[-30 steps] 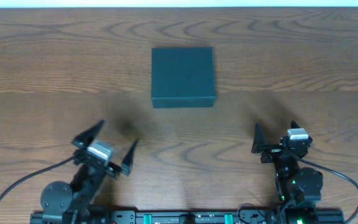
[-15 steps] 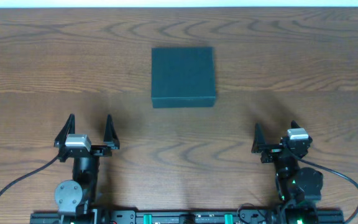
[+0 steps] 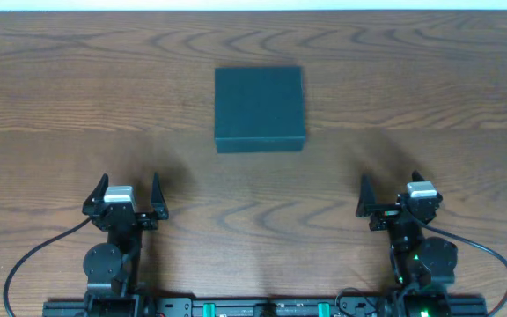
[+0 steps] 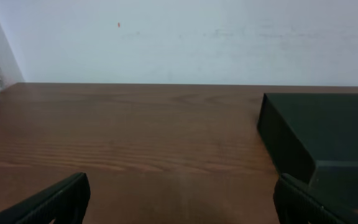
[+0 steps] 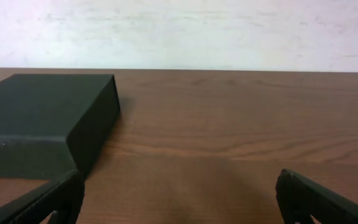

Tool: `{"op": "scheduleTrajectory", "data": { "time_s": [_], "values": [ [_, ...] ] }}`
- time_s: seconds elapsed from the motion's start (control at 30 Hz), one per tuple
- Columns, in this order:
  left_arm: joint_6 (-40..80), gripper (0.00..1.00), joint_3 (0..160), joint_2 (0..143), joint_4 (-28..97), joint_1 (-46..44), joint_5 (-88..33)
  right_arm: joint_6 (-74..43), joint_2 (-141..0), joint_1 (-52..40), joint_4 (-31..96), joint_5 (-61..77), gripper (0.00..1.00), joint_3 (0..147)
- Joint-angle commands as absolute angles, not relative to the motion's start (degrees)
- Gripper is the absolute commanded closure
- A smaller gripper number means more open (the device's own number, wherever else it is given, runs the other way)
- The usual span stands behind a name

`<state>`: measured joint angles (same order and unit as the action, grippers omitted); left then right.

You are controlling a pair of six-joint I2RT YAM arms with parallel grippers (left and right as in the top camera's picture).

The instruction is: Pack container

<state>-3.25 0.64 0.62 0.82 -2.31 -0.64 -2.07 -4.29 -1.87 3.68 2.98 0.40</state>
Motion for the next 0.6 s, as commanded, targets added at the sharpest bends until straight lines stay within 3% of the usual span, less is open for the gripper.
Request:
{"op": "scheduleTrajectory", "data": {
  "time_s": [0.0,0.57],
  "values": [
    [-3.64,0.05,0.23,0.19,4.54,-1.74,-0.25,-1.21,-4.25,-2.28,4.05,2.81,0.02,0.36],
    [-3.22,0.05,0.23,0.21,4.45,-1.76,-0.23,-1.21,-4.25,-2.28,4.05,2.81,0.01,0.36]
  ]
}}
